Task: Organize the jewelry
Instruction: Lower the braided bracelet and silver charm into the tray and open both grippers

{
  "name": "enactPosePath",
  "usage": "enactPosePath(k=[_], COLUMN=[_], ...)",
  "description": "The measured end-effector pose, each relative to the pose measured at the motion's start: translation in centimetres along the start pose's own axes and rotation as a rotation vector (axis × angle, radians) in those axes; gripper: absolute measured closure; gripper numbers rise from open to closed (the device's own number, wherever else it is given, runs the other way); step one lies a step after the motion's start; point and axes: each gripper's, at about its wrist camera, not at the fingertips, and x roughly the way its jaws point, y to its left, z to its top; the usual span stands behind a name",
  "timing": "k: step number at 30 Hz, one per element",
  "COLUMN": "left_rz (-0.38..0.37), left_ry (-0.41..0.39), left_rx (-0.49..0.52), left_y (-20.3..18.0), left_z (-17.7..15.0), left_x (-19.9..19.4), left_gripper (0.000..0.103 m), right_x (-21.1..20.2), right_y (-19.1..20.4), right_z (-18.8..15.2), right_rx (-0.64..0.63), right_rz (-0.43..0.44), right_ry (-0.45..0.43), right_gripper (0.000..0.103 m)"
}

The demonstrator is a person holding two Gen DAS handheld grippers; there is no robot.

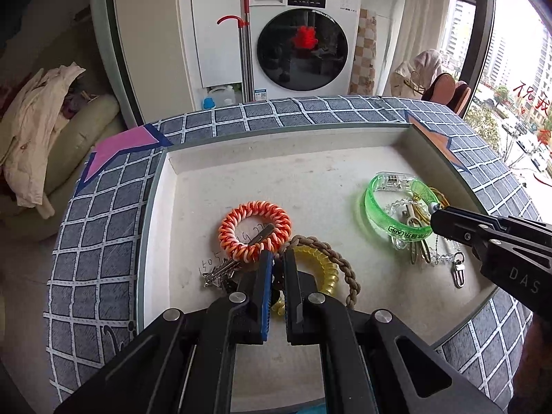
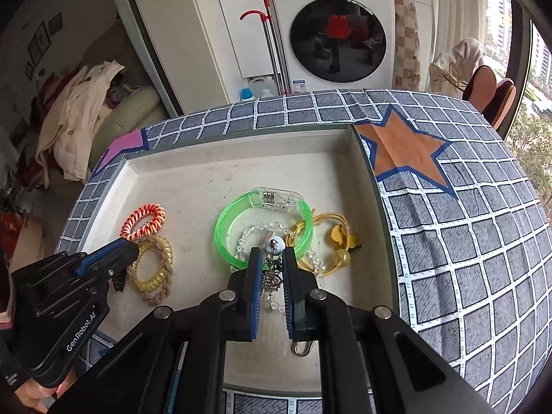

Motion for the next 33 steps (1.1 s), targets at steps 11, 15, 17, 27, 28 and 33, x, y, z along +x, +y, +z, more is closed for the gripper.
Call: enactPosePath(k=[11, 15, 17, 27, 28, 33], left_rz=[0.039, 0.046, 0.047, 0.068, 0.067, 0.069], left_ry=[-0.009, -0.012, -0.012, -0.025, -0.021, -0.013], left_rx=[0.035, 0.04, 0.041, 0.054, 0.053, 0.047], left_y=[-0.4, -0.5, -0.5, -0.9, -0.9, -0.9], left_z=[-0.5, -0.6, -0.6, -1.1, -1.1, -0.7], left_x=[-0.2, -0.6, -0.8, -1.8, -1.7, -1.2], left_gripper=[0.077, 0.077, 0.077, 0.077, 0.077, 0.077], right_x=[0.0, -0.5, -0.8, -2.6, -2.8, -3.3], right_y=[-0.1, -0.2, -0.2, -0.5, -0.5, -0.8], right_z=[-1.0, -1.2, -1.3, -2.1, -2.1, -2.1], right_rx=[0.01, 0.025, 0.031, 0.058, 0.061, 0.061], right_rz=[0.024, 0.042, 0.048, 0.068, 0.069, 0.061], right_ry=[0.031, 0.032, 0.025, 0.007, 0.006, -0.002], right_gripper=[0.09, 0.069, 0.055, 0.049, 0.049, 0.049])
